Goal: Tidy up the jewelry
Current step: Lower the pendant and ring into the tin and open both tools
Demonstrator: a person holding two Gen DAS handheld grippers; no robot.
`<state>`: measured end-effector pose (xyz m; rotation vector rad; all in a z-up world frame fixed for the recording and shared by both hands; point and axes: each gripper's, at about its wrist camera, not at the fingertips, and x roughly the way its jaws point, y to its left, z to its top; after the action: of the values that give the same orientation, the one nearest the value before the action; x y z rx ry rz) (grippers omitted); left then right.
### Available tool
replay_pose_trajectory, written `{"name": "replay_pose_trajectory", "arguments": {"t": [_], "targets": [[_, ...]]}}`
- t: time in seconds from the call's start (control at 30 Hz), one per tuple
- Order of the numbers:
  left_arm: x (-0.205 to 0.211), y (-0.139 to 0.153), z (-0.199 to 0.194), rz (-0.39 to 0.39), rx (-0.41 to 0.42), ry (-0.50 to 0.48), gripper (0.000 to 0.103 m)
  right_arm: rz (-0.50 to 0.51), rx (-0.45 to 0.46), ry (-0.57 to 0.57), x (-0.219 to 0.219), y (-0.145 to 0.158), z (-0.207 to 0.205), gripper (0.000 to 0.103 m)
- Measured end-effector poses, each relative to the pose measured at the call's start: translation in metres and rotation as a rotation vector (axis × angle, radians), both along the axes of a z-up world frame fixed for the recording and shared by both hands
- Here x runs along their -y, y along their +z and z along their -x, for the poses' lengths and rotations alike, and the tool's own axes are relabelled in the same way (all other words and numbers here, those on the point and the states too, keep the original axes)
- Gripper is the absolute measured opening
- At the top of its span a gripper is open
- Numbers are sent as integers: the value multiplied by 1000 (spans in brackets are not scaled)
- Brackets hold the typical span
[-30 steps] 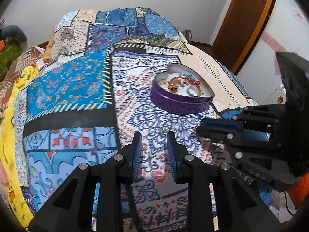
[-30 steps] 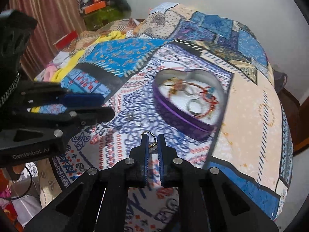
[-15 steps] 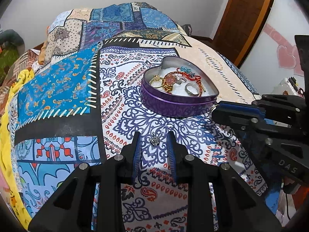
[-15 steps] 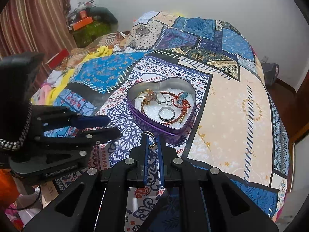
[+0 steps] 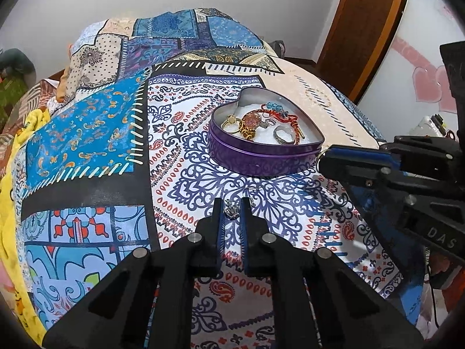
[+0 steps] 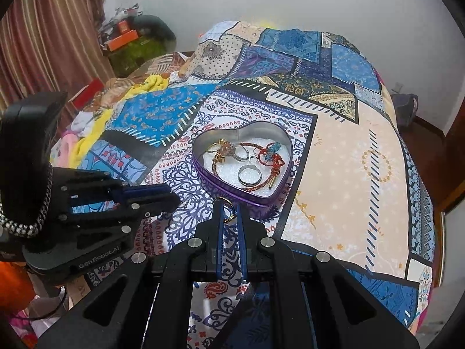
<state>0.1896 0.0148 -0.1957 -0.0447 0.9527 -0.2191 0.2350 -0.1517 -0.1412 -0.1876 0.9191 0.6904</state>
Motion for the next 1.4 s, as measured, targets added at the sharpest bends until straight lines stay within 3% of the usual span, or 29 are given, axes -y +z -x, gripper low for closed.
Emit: {"name": "replay_pose_trajectory", "arguments": {"t": [0.67, 1.0, 1.4], "targets": [[4, 67, 5, -7, 181, 16, 9, -65, 72, -55, 18, 33, -4, 8], [13, 68, -15, -7, 189, -2, 9, -78, 84, -64, 21, 35, -19, 8], [26, 47, -36, -20, 148, -41, 9, -47, 25, -42, 8, 10, -43, 8]]}}
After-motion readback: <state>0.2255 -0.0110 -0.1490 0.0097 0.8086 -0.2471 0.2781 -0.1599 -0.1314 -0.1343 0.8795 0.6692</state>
